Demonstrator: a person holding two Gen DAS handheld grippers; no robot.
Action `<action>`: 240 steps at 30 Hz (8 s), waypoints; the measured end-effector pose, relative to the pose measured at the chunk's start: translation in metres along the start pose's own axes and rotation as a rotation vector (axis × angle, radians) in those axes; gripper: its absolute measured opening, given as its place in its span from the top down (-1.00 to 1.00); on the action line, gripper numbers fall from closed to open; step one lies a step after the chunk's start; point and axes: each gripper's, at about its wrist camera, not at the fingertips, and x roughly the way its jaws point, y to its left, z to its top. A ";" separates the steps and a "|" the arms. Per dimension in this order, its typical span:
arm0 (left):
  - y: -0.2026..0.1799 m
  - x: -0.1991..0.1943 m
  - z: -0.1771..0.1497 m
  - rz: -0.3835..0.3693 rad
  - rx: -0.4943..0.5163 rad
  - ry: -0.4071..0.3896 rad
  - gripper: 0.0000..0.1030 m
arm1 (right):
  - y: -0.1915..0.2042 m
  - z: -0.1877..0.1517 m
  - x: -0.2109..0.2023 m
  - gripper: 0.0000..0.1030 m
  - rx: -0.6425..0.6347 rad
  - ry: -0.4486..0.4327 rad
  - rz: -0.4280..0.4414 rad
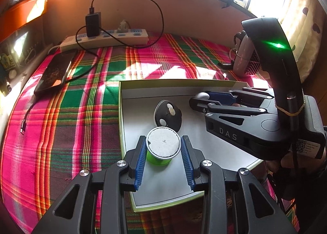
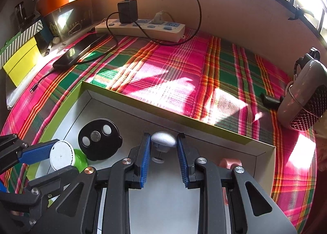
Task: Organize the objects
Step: 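Release the white knob with the right tool while the left tool releases the green spool, then withdraw both open tools from the box toward the remaining items, then grasp the white bottle cap with the right tool, then lift the white bottle cap with the right tool while the left tool grasps a walnut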
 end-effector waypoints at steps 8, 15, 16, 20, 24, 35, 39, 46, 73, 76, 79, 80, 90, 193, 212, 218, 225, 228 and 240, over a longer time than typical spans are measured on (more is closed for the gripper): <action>0.000 0.000 0.000 0.001 0.001 0.000 0.38 | 0.001 -0.001 0.001 0.40 0.000 0.006 -0.006; 0.000 0.000 0.000 0.001 0.001 -0.001 0.38 | 0.002 -0.001 0.000 0.20 0.002 0.005 -0.013; 0.000 0.000 0.000 0.000 -0.001 0.000 0.38 | 0.002 -0.001 0.000 0.20 0.002 0.006 -0.014; 0.000 -0.001 -0.001 0.000 0.000 -0.001 0.38 | 0.003 -0.001 0.001 0.20 0.003 0.007 -0.015; 0.001 -0.002 -0.001 -0.004 -0.005 0.001 0.38 | 0.002 -0.001 -0.001 0.15 0.008 0.002 -0.020; 0.001 -0.008 -0.001 -0.016 -0.022 -0.012 0.37 | 0.003 -0.002 -0.009 0.12 0.016 -0.020 -0.022; 0.000 -0.015 -0.002 -0.018 -0.025 -0.029 0.37 | 0.004 -0.003 -0.018 0.12 0.020 -0.042 -0.025; -0.003 -0.027 -0.006 -0.017 -0.017 -0.047 0.37 | 0.001 -0.010 -0.041 0.12 0.035 -0.087 -0.036; -0.008 -0.074 -0.061 -0.059 -0.015 -0.077 0.37 | -0.002 -0.110 -0.119 0.12 0.152 -0.157 -0.044; -0.008 -0.075 -0.070 -0.068 -0.011 -0.071 0.37 | 0.000 -0.126 -0.127 0.12 0.173 -0.170 -0.035; -0.009 -0.073 -0.075 -0.075 -0.011 -0.059 0.37 | 0.000 -0.140 -0.131 0.12 0.199 -0.169 -0.027; -0.009 -0.072 -0.076 -0.077 -0.012 -0.056 0.37 | 0.001 -0.143 -0.132 0.12 0.201 -0.167 -0.025; -0.010 -0.066 -0.087 -0.098 -0.005 -0.024 0.37 | 0.012 -0.163 -0.128 0.12 0.223 -0.147 -0.001; -0.027 -0.025 -0.066 0.001 0.045 0.045 0.45 | 0.010 -0.170 -0.106 0.61 0.135 -0.069 -0.049; -0.034 -0.039 -0.065 0.005 0.068 0.016 0.45 | 0.009 -0.168 -0.114 0.61 0.136 -0.087 -0.047; -0.037 -0.045 -0.065 0.004 0.076 0.004 0.45 | 0.010 -0.166 -0.119 0.61 0.133 -0.095 -0.049; -0.038 -0.051 -0.064 -0.001 0.077 -0.009 0.45 | 0.010 -0.164 -0.125 0.61 0.135 -0.110 -0.044; -0.038 -0.053 -0.062 0.001 0.075 -0.014 0.45 | 0.010 -0.162 -0.127 0.61 0.136 -0.118 -0.040; -0.037 -0.057 -0.055 -0.004 0.067 -0.033 0.45 | 0.007 -0.149 -0.134 0.61 0.137 -0.151 -0.021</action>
